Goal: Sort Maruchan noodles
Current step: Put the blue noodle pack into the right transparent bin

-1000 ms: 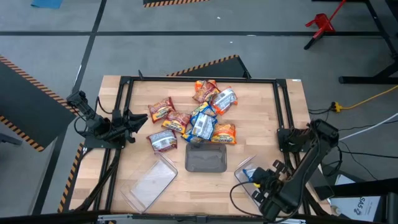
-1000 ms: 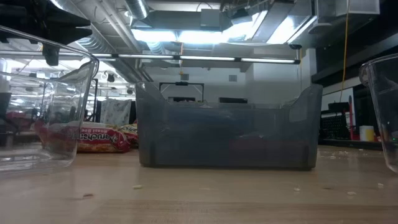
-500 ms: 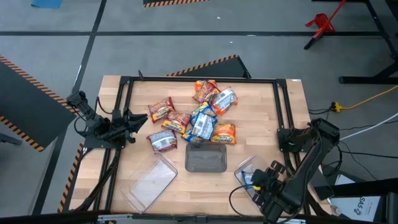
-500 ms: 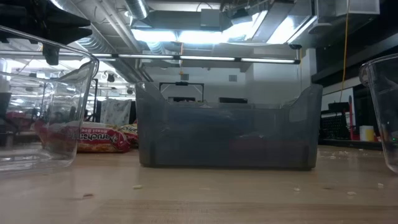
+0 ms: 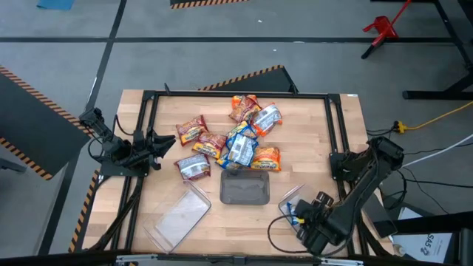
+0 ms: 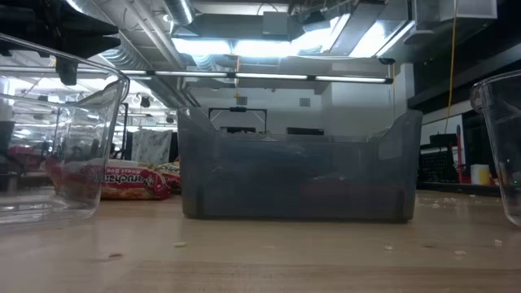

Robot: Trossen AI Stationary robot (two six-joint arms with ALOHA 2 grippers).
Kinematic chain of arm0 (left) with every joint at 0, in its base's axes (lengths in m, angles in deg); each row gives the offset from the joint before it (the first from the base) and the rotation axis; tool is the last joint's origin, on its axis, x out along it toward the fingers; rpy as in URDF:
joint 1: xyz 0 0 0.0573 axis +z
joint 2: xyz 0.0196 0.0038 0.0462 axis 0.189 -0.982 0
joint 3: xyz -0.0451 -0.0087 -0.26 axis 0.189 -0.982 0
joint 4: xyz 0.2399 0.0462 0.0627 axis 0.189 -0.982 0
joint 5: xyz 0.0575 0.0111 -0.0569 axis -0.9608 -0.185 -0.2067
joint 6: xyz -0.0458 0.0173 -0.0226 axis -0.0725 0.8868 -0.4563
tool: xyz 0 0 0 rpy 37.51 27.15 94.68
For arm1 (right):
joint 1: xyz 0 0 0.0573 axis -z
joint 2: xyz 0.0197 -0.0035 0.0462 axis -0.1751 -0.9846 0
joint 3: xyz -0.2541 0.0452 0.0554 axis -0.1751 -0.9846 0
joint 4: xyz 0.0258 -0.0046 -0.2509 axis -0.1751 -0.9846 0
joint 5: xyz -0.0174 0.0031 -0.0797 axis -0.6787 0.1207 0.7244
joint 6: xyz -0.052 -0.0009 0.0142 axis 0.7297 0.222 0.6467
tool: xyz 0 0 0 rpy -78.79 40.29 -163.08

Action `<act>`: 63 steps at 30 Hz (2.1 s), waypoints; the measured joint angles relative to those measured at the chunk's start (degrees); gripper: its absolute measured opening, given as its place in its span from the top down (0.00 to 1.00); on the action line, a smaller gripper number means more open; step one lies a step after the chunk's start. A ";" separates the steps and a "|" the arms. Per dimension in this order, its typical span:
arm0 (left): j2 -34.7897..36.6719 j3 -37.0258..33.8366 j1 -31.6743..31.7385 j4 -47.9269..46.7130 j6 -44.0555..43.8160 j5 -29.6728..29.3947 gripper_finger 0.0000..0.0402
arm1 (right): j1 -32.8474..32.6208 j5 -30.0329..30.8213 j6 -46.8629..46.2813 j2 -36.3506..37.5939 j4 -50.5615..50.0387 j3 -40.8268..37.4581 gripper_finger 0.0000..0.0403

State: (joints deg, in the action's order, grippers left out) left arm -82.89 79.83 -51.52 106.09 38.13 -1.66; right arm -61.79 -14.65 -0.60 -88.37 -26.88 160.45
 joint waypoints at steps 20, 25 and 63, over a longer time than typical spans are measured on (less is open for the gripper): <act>0.00 0.01 0.00 -2.07 -0.42 -0.11 0.77 | -0.02 -11.06 9.55 0.28 11.93 -9.97 0.52; 0.00 0.01 0.00 -2.08 -0.42 -0.13 0.77 | 0.85 -9.62 10.56 3.65 10.79 -9.97 0.52; 0.00 -0.01 0.00 -2.08 -4.92 -0.22 0.77 | 49.57 17.51 34.42 8.58 40.12 -12.33 0.14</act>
State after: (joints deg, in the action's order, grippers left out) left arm -82.89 79.82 -51.52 104.01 33.21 -1.87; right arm -12.22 2.86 33.82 -79.78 13.25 148.11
